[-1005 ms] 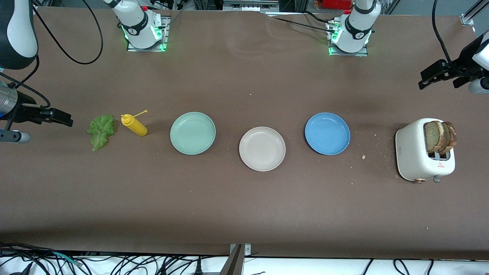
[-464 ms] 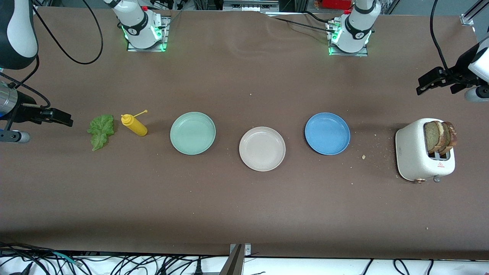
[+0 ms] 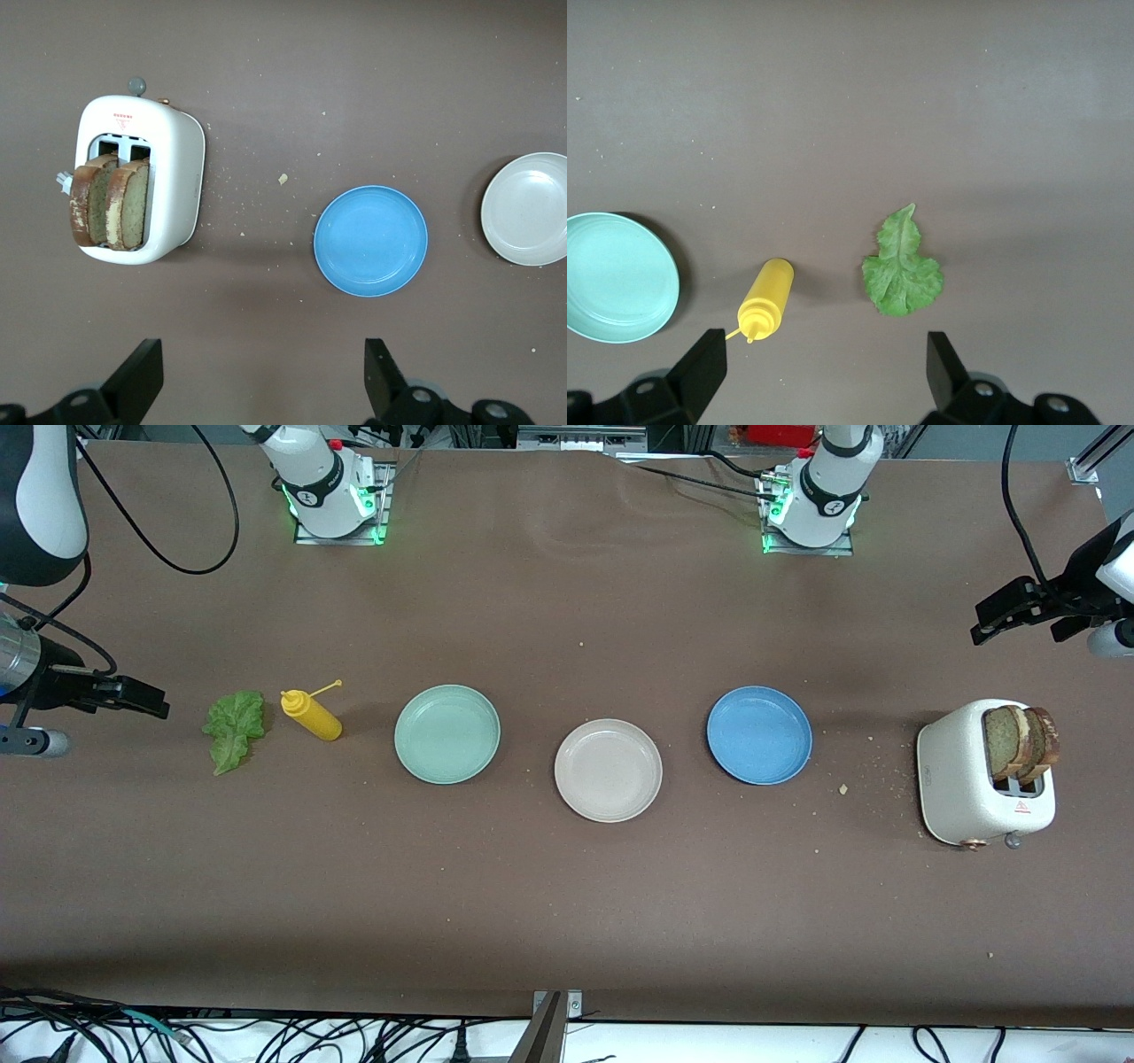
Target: Make sandwich in beige plate with both arms
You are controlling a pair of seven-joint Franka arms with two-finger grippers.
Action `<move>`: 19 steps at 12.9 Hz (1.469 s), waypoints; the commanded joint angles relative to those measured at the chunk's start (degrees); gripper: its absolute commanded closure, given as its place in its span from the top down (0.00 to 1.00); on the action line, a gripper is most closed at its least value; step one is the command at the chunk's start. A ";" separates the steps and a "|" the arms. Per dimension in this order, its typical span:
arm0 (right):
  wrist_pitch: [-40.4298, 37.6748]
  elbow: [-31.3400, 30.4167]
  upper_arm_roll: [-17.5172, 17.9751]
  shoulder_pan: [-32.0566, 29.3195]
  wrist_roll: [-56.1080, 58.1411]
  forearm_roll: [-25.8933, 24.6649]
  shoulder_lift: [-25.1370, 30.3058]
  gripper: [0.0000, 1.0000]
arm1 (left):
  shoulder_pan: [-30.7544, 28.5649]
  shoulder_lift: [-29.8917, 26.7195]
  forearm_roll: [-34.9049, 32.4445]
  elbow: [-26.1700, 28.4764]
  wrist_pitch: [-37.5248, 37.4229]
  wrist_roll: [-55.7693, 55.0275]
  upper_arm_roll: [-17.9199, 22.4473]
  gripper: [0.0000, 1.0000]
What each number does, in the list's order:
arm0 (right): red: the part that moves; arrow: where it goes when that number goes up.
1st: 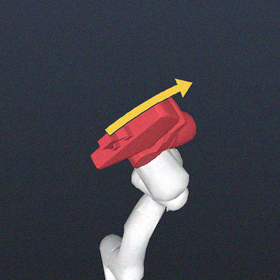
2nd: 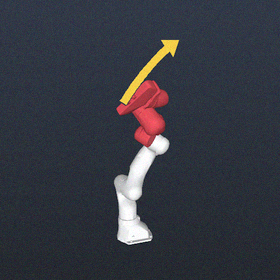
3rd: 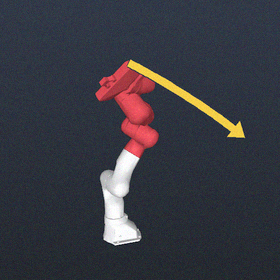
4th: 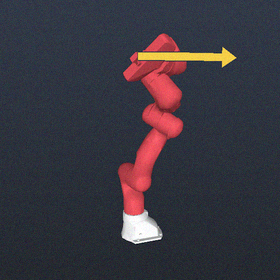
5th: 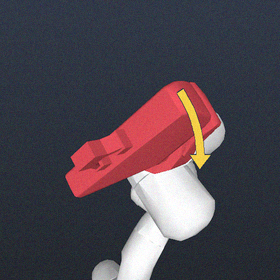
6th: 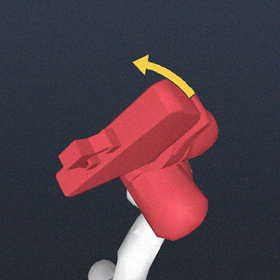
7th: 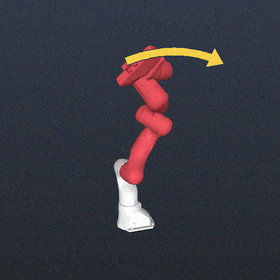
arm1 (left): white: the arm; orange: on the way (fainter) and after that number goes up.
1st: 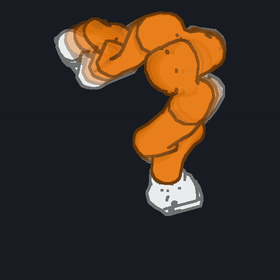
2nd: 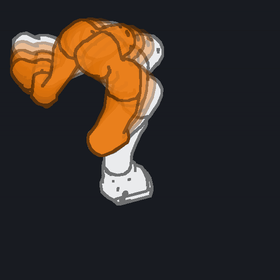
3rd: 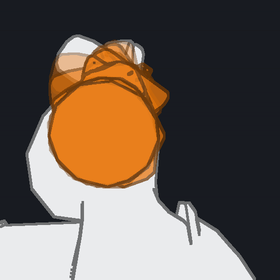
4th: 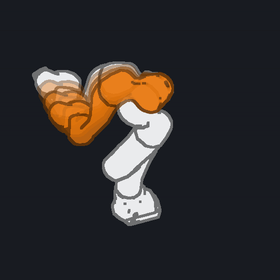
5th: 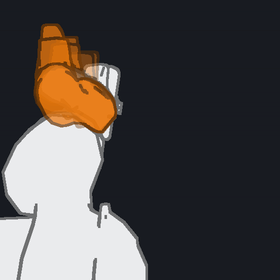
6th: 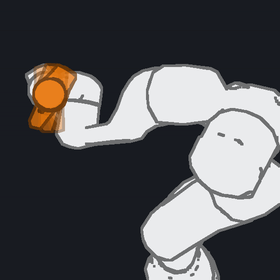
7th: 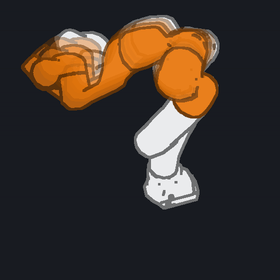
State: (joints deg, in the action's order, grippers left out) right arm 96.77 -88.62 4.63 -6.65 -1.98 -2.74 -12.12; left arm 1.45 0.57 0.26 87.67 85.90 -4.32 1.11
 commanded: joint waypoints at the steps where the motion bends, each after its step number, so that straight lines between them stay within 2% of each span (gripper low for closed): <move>1: 0.52 -1.47 0.03 -0.47 -0.04 0.55 1.22 1.00 | 0.04 0.92 0.09 -1.63 -0.56 0.45 -0.23 1.00; 19: 0.52 -1.47 0.11 -1.87 0.48 1.69 1.13 1.00 | -0.31 1.28 0.00 -1.63 -0.39 0.81 -0.14 1.00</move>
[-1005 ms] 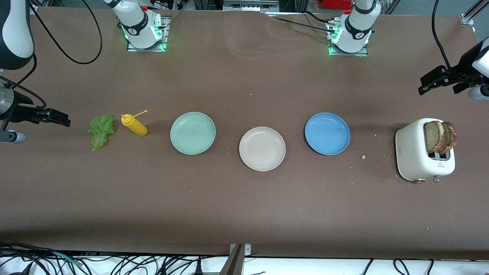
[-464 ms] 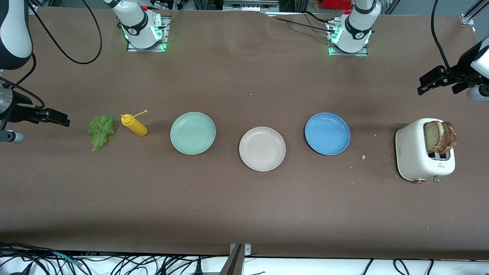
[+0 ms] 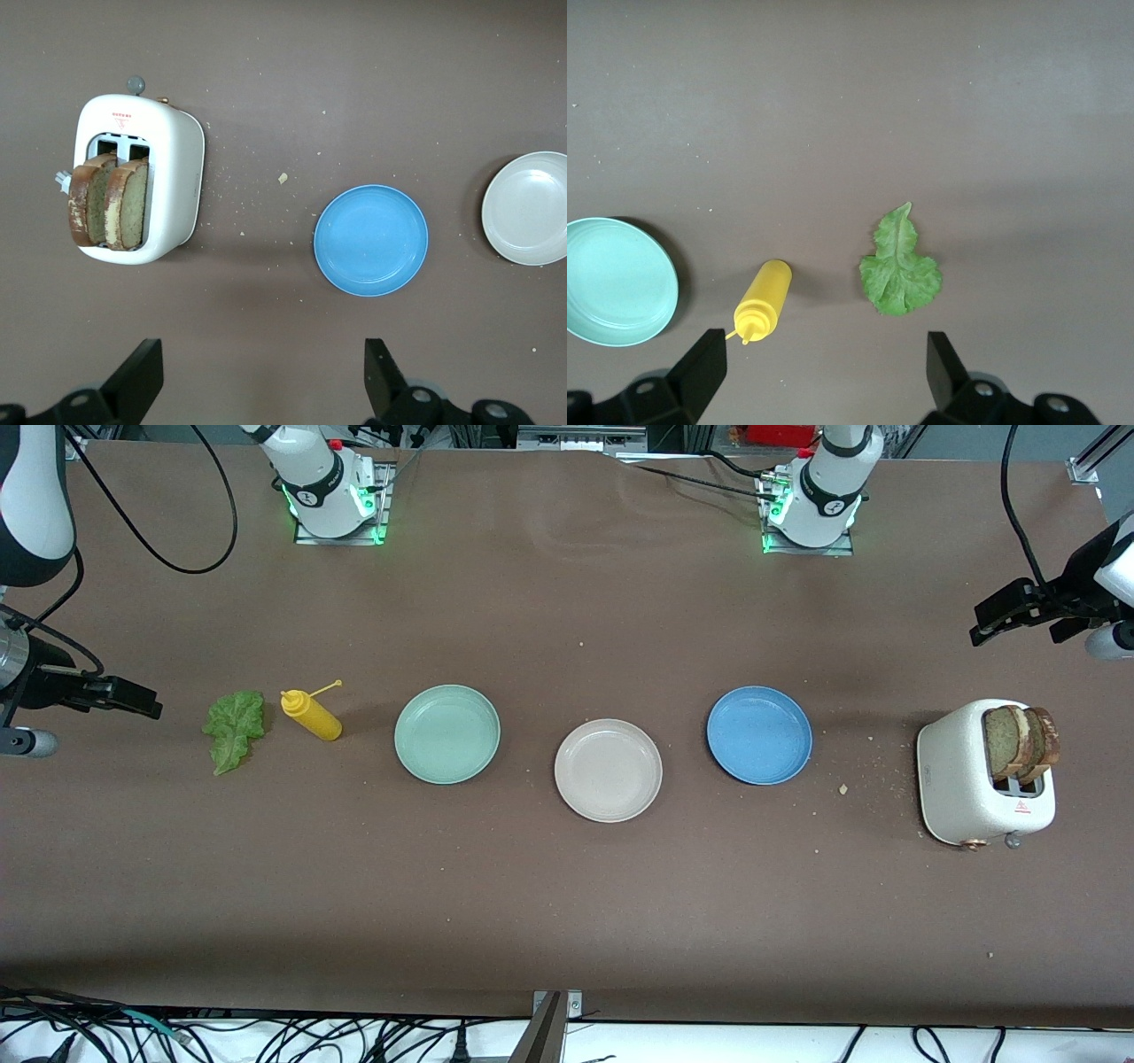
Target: Make sandwich in beige plate with both arms
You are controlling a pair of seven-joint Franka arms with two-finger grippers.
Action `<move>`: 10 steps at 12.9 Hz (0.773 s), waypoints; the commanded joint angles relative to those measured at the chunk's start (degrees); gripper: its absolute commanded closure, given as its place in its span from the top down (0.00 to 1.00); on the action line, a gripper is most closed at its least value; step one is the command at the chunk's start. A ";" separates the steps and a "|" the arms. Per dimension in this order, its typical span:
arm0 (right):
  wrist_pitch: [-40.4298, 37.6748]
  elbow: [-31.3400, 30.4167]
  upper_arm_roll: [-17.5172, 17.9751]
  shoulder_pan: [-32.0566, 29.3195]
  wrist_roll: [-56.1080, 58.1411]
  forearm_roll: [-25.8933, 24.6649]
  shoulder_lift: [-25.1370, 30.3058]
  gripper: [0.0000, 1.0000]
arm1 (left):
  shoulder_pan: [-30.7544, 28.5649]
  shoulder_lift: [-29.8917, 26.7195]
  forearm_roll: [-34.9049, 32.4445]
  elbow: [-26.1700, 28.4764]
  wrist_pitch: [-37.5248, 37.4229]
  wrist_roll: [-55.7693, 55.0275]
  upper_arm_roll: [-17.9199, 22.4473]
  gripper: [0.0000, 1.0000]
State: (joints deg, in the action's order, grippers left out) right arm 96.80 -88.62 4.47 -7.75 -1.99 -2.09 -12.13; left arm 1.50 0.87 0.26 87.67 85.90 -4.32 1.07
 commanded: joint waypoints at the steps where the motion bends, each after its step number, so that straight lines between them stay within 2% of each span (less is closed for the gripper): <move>1: 0.49 -1.29 0.27 -0.77 0.49 1.03 1.14 1.00 | -0.36 0.98 0.00 -1.62 -0.39 0.81 -0.11 1.00; 10: 0.41 -1.47 0.27 -0.69 0.58 0.95 1.23 1.00 | -0.36 1.42 0.09 -1.71 -0.39 0.81 -0.11 1.00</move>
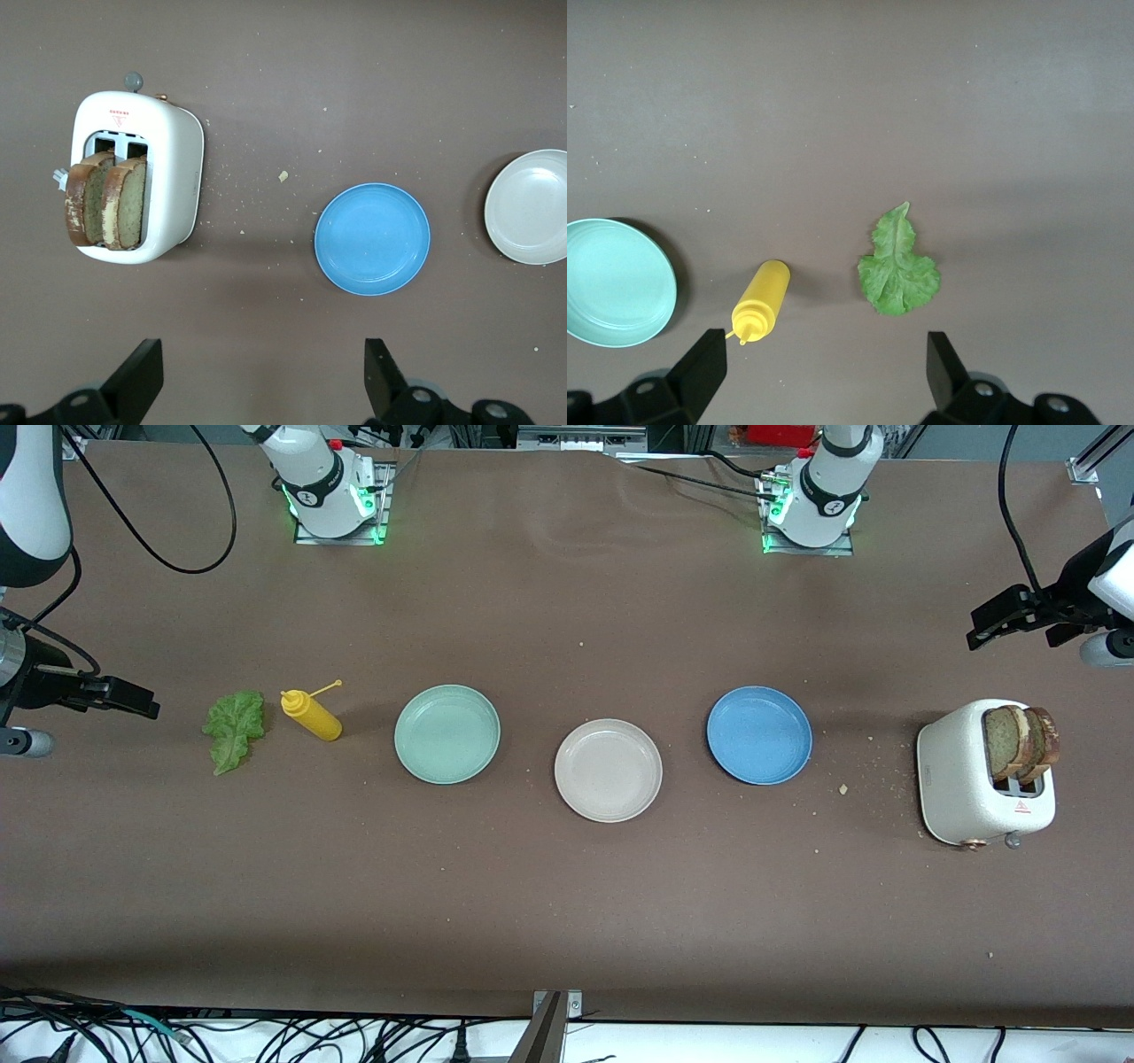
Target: Make sandwich in beige plate with both arms
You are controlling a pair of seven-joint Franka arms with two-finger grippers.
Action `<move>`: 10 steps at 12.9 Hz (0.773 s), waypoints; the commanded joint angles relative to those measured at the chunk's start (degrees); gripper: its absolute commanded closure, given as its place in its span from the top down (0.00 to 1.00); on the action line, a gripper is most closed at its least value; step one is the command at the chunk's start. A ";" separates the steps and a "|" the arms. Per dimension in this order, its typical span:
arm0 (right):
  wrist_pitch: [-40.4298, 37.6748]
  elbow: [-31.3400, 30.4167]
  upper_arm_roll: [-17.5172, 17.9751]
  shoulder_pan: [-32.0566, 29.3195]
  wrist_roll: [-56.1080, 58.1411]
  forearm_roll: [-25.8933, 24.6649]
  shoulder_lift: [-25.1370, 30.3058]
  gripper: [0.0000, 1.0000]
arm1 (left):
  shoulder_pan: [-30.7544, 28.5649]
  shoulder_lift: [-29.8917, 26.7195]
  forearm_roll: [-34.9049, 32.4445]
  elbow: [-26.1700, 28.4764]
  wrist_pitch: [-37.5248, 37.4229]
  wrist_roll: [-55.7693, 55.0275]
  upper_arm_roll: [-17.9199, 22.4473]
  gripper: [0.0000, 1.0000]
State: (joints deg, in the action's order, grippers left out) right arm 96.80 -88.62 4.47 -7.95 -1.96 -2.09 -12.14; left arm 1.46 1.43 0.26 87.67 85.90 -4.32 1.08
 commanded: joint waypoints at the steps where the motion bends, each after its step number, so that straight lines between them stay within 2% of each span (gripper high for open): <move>1: 0.49 -1.29 0.27 -0.58 0.55 0.95 1.24 1.00 | -0.32 0.86 0.09 -1.71 -0.39 0.81 -0.11 1.00; 10: 0.06 -1.47 0.45 -0.40 0.64 0.68 1.24 1.00 | -0.32 0.86 -0.09 -1.71 0.40 0.89 -0.11 1.00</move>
